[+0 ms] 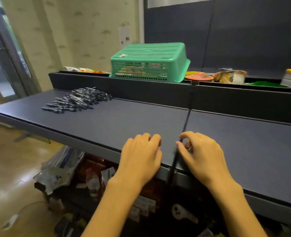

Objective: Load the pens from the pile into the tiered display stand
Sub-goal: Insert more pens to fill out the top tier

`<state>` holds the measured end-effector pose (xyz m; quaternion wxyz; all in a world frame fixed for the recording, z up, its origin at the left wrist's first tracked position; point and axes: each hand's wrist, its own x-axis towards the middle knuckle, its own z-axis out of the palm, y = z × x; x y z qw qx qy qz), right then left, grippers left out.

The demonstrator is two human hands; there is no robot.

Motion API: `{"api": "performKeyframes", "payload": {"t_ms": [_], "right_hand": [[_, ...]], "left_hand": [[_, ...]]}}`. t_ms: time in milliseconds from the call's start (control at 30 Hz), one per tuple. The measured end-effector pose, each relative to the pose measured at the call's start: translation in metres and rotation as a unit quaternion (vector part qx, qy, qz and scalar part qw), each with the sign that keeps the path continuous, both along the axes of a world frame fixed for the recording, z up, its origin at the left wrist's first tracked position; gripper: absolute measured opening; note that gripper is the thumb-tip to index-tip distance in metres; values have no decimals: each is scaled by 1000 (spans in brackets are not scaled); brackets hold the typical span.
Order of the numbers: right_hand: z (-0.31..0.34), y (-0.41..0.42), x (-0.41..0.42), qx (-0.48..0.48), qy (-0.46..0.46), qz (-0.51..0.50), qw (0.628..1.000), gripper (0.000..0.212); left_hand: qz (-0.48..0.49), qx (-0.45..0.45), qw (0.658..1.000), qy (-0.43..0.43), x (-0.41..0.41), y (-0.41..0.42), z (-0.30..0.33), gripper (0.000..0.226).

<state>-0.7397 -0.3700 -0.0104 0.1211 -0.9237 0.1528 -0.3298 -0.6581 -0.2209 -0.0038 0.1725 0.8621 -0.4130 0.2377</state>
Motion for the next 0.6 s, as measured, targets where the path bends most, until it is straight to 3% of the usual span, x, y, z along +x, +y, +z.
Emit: {"api": "performKeyframes", "payload": {"t_ms": [233, 600], "right_hand": [[17, 72, 135, 9, 11, 38, 999, 29], [27, 179, 277, 15, 17, -22, 1000, 29]], "left_hand": [[38, 48, 998, -20, 128, 77, 5, 16], [-19, 38, 999, 6, 317, 205, -2, 15]]}}
